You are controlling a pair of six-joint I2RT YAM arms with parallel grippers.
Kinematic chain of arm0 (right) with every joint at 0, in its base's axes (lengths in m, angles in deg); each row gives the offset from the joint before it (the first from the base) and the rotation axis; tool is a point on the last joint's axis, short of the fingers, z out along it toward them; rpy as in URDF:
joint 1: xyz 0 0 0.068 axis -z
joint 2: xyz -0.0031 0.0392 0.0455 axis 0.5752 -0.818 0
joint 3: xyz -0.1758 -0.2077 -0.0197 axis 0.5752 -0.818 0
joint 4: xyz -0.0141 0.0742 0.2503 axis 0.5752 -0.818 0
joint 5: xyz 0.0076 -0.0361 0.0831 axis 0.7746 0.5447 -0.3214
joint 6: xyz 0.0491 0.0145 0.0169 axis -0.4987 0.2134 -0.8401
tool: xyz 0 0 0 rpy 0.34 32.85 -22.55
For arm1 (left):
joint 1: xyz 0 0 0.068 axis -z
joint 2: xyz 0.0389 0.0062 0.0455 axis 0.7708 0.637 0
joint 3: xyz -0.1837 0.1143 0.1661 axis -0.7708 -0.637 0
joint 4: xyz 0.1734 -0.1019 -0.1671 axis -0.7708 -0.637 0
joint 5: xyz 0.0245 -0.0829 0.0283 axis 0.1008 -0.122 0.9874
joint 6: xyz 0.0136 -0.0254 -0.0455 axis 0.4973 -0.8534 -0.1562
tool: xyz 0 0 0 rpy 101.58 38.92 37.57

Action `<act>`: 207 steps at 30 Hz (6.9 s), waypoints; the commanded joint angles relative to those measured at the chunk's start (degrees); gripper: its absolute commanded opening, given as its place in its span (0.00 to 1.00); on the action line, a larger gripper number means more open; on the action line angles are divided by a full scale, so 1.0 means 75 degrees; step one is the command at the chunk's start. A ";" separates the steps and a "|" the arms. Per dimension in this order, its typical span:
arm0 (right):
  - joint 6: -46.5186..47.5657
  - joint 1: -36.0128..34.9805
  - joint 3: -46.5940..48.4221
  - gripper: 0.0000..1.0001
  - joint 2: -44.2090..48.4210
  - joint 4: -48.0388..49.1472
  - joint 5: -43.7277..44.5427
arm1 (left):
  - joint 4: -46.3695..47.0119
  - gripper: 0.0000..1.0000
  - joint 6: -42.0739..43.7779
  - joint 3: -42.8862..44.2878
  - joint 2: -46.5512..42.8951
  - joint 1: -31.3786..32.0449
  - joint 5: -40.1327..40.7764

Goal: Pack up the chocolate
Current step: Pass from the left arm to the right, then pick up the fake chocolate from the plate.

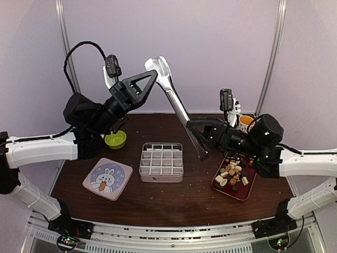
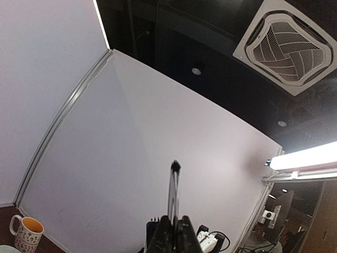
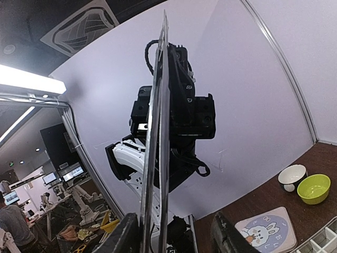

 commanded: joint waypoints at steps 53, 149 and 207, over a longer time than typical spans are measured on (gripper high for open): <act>0.1118 -0.0199 0.0380 0.49 -0.0120 -0.1896 0.0145 | 0.0721 0.00 0.0638 -0.0786 -0.0367 -0.0116 0.0872; -0.0994 0.0039 -0.1182 0.28 0.2809 -1.2219 0.6539 | -1.2840 0.98 0.3825 -0.2078 -0.5666 -0.0948 0.5824; -0.3109 0.0464 -0.1647 0.29 0.4625 -1.3671 0.6093 | -0.4511 0.98 0.3564 -0.6112 -0.4026 -0.4164 0.5738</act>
